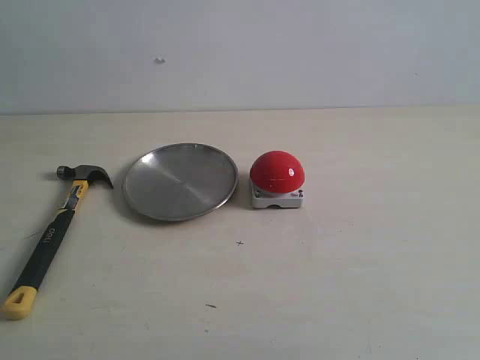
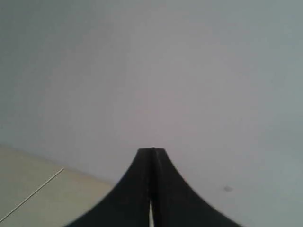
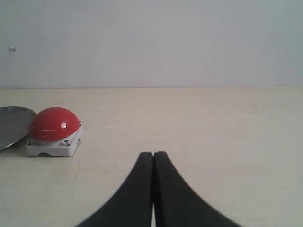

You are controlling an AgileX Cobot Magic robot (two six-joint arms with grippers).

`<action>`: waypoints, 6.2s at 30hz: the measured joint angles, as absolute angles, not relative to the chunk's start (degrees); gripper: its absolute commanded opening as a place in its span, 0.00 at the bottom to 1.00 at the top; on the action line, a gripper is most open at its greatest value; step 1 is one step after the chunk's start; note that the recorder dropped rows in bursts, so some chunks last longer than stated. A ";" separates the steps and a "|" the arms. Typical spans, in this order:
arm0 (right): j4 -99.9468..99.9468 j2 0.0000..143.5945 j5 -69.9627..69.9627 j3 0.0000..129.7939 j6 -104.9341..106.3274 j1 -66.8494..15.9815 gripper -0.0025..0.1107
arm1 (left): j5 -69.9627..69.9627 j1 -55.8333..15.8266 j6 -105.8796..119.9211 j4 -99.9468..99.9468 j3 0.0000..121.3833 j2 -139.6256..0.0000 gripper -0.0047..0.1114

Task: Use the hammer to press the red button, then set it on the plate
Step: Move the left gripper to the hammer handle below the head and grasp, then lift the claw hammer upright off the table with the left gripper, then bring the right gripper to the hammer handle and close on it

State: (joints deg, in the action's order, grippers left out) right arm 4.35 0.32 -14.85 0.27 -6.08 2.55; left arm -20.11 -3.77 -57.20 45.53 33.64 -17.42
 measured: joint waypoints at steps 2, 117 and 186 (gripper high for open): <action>4.35 0.32 -14.85 0.27 -6.08 2.55 0.02 | -24.38 -3.68 -55.08 45.26 35.63 -24.58 0.04; 3.89 0.32 -12.53 0.27 -6.17 2.55 0.02 | -52.77 -5.93 9.65 -15.43 79.37 -94.83 0.04; 25.79 102.89 27.31 59.66 -43.88 -46.60 0.55 | -58.15 -6.17 33.20 -41.67 73.70 -81.26 0.04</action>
